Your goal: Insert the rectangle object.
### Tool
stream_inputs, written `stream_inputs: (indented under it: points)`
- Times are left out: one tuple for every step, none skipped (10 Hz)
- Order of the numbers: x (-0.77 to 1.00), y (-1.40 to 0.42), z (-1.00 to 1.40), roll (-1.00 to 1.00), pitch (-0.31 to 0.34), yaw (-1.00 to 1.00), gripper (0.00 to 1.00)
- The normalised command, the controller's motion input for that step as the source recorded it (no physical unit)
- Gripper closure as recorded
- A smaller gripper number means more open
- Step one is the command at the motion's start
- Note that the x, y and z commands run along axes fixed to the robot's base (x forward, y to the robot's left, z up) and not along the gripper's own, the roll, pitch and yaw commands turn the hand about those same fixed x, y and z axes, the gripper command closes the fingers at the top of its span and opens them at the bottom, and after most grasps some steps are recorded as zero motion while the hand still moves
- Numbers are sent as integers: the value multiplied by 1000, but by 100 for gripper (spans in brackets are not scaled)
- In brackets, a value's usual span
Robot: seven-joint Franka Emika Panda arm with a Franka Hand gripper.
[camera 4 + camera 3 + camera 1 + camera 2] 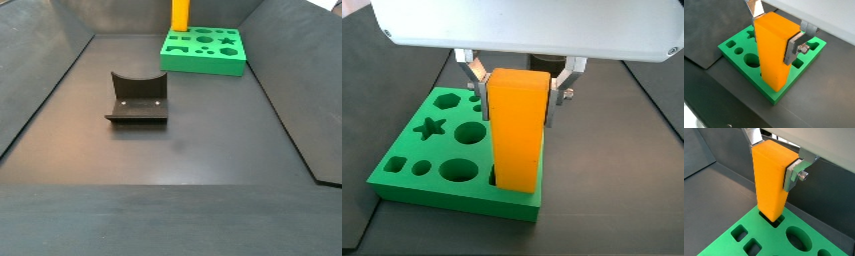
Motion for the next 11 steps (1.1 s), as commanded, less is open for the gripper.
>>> stream_inputs:
  points:
    - [-234,157,-191,123,0,26,100]
    - [-363,157,-123,147,0,140,100]
    - [-289,160,-109,116,-3,154,100]
    - [0,3,-249,63,0,0,100]
    - [97,-37,-489,61,0,-3,100]
    - [80,-103,-637,137,0,0,100]
    - [60,-57,-657,223,0,0,100]
    - [0,0,-606,311,-26,134,100]
    - [-103,0,-366,110,-76,97,100]
    - [-26,0,-114,-69,-94,0,100]
    - [0,0,0,9,0,0,100]
